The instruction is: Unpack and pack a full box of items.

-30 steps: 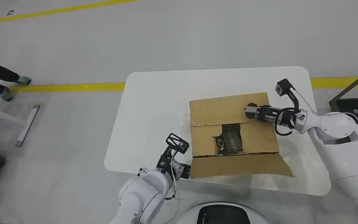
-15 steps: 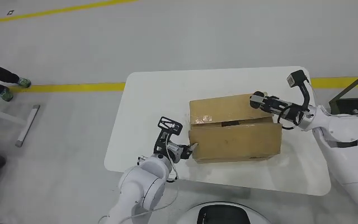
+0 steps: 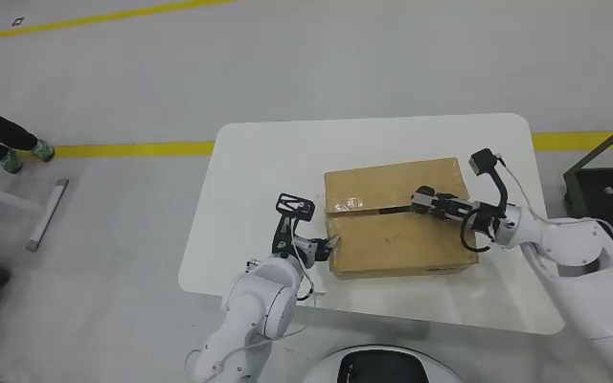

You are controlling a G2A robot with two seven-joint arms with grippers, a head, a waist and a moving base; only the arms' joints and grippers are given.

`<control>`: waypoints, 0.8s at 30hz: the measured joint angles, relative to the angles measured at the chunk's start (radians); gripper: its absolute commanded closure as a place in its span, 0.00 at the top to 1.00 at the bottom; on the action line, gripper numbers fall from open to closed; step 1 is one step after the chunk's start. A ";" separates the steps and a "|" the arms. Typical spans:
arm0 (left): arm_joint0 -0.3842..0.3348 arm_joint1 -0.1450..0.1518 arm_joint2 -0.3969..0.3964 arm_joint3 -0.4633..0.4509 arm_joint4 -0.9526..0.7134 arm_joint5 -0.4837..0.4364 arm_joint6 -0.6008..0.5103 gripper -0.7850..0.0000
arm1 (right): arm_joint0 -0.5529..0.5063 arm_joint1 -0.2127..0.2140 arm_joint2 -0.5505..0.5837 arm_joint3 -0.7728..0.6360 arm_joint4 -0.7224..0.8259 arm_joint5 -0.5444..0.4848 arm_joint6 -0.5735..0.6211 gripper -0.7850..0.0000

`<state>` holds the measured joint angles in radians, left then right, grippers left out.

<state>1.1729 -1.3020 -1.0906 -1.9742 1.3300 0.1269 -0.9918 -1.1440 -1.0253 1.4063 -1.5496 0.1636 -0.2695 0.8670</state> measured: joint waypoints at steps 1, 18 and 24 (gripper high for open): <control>0.000 0.000 -0.002 0.000 0.000 -0.002 0.000 1.00 | 0.004 0.000 -0.006 0.005 -0.011 0.010 -0.003 0.00; 0.046 0.000 -0.060 -0.031 0.013 0.018 0.010 1.00 | 0.040 -0.009 -0.075 0.041 -0.047 0.058 -0.021 0.00; 0.078 -0.002 -0.082 -0.022 -0.044 0.044 0.012 1.00 | 0.040 -0.008 -0.074 0.038 -0.036 0.061 -0.022 0.00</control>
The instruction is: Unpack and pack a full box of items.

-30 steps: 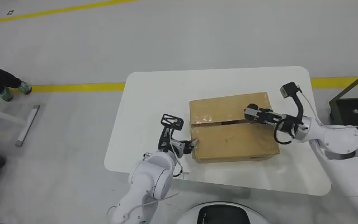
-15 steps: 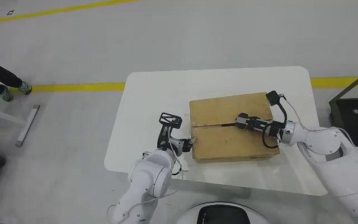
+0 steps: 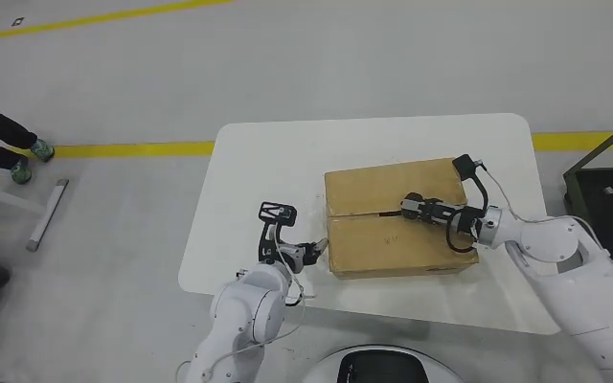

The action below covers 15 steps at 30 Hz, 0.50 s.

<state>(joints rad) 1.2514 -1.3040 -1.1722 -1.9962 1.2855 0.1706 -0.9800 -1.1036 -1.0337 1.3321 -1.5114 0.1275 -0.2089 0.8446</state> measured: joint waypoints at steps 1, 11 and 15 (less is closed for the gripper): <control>0.000 0.000 0.000 0.000 0.002 0.000 0.000 1.00 | -0.001 0.000 0.000 -0.002 0.001 0.001 -0.001 0.00; -0.011 0.003 0.033 0.054 0.134 -0.056 0.058 1.00 | -0.002 0.001 0.003 -0.008 0.002 0.000 -0.002 0.00; -0.033 -0.001 0.067 0.084 0.227 -0.052 0.076 1.00 | -0.004 0.002 0.003 -0.011 0.005 0.002 -0.002 0.00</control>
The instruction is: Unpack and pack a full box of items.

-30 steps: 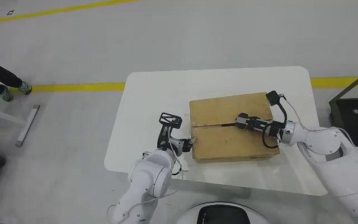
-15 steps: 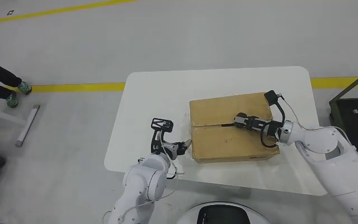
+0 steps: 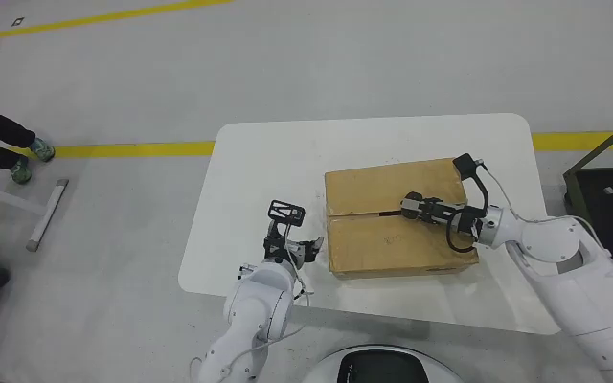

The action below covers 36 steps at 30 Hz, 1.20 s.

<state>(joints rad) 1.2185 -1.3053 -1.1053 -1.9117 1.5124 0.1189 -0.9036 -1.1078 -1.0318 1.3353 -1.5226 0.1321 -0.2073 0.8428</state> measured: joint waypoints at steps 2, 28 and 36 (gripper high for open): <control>-0.010 -0.003 0.014 0.010 0.023 0.002 0.008 1.00 | -0.002 0.000 0.001 -0.005 0.002 0.000 0.001 0.00; -0.027 -0.035 0.006 0.067 0.009 0.075 0.185 1.00 | 0.013 -0.005 -0.037 -0.006 0.003 0.006 -0.001 0.00; -0.029 -0.038 0.002 0.079 0.049 0.055 0.176 1.00 | 0.021 -0.006 -0.047 -0.005 0.002 0.012 -0.002 0.00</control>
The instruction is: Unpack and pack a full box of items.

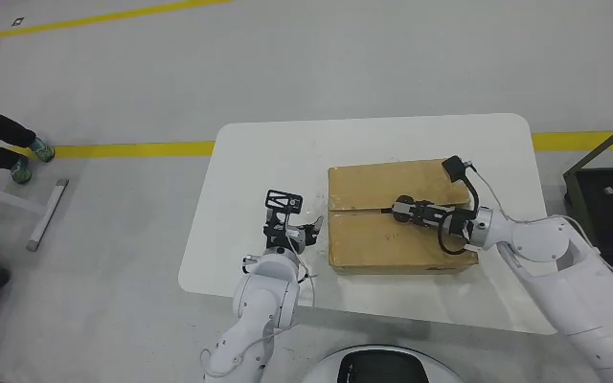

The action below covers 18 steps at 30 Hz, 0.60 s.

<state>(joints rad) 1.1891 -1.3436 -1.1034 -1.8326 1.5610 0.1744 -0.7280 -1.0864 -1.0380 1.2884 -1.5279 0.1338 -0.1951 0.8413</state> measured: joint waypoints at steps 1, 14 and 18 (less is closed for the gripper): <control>0.001 0.000 -0.001 0.000 0.006 -0.006 -0.003 0.88 | 0.001 0.000 -0.001 0.000 0.000 0.001 0.000 0.00; 0.027 0.000 -0.034 -0.025 0.020 -0.071 -0.012 1.00 | 0.015 -0.001 -0.008 0.000 -0.008 0.009 0.004 0.00; 0.056 0.003 -0.055 -0.053 -0.008 -0.108 -0.017 1.00 | 0.017 -0.001 -0.008 0.001 -0.008 0.010 0.008 0.00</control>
<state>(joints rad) 1.2450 -1.3410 -1.1584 -1.8856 1.5530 0.0661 -0.7451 -1.0695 -1.0387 1.2806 -1.5271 0.1257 -0.1849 0.8490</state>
